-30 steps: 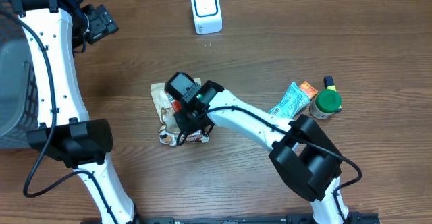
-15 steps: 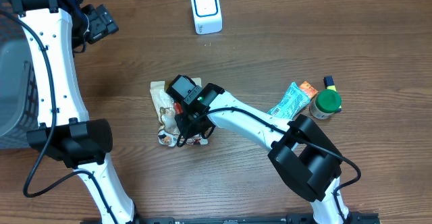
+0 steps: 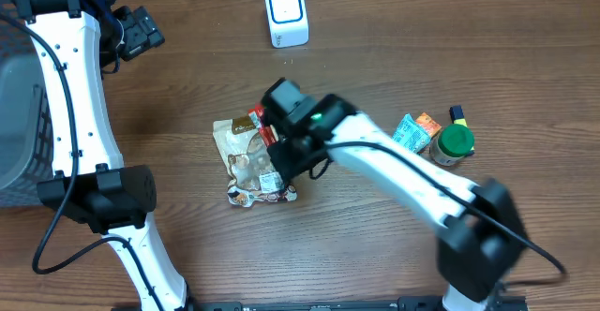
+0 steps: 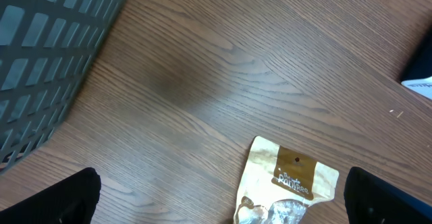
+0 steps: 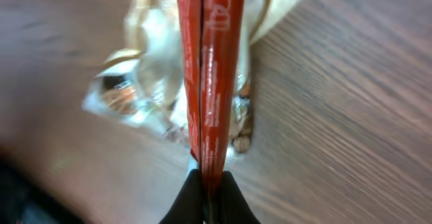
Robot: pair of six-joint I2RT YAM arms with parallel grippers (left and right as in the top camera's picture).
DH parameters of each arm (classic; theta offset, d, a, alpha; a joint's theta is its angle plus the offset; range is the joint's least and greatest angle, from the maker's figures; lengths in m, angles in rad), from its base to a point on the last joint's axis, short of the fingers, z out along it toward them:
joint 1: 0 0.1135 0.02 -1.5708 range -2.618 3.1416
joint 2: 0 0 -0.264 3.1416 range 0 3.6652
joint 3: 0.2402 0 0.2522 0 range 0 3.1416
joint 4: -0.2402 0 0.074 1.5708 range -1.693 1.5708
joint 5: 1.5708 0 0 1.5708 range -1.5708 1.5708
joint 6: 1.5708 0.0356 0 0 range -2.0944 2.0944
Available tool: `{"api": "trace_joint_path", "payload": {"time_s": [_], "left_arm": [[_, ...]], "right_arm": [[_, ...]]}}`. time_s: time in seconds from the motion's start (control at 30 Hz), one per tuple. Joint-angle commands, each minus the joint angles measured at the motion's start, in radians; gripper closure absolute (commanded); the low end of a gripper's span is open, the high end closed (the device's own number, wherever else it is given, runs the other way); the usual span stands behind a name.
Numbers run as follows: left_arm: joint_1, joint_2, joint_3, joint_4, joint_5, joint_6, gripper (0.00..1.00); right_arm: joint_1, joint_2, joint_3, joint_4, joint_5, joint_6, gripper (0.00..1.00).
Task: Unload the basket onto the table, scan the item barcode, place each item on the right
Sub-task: 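Lift the red stick snack with the right gripper toward the scanner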
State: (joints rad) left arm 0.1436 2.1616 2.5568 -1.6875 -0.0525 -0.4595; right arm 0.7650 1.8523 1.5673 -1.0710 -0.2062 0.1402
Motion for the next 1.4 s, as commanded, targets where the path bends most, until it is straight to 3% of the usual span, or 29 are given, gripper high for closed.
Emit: {"api": "trace_joint_path", "payload": {"time_s": [0.0, 0.27, 0.47, 0.7, 0.9, 1.17, 1.37], "left_arm": [[-0.007, -0.003, -0.004, -0.002, 0.0, 0.018, 0.0], [-0.007, -0.003, -0.004, -0.002, 0.0, 0.018, 0.0], [-0.007, -0.003, -0.004, -0.002, 0.001, 0.018, 0.0], [-0.007, -0.003, -0.004, -0.002, 0.0, 0.018, 0.0], [-0.007, -0.003, -0.004, -0.002, 0.0, 0.018, 0.0], [-0.007, -0.003, -0.004, -0.002, 0.0, 0.018, 0.0], [-0.007, -0.003, -0.004, -0.002, 0.0, 0.018, 0.0]], "right_arm": [[-0.004, -0.137, 0.012, -0.034, -0.125, -0.239, 0.96], [-0.009, -0.308, 0.012, -0.254, -0.248, -0.608, 0.96], [-0.022, -0.363, 0.012, -0.424, -0.248, -0.726, 0.96], [-0.056, -0.369, 0.011, -0.478, -0.241, -0.745, 0.96], [-0.056, -0.369, 0.011, -0.399, -0.208, -0.735, 0.96], [-0.056, -0.369, 0.013, -0.09, 0.237, -0.398, 0.97], [-0.102, -0.319, 0.072, -0.008, 0.378, -0.39, 0.97]]}}
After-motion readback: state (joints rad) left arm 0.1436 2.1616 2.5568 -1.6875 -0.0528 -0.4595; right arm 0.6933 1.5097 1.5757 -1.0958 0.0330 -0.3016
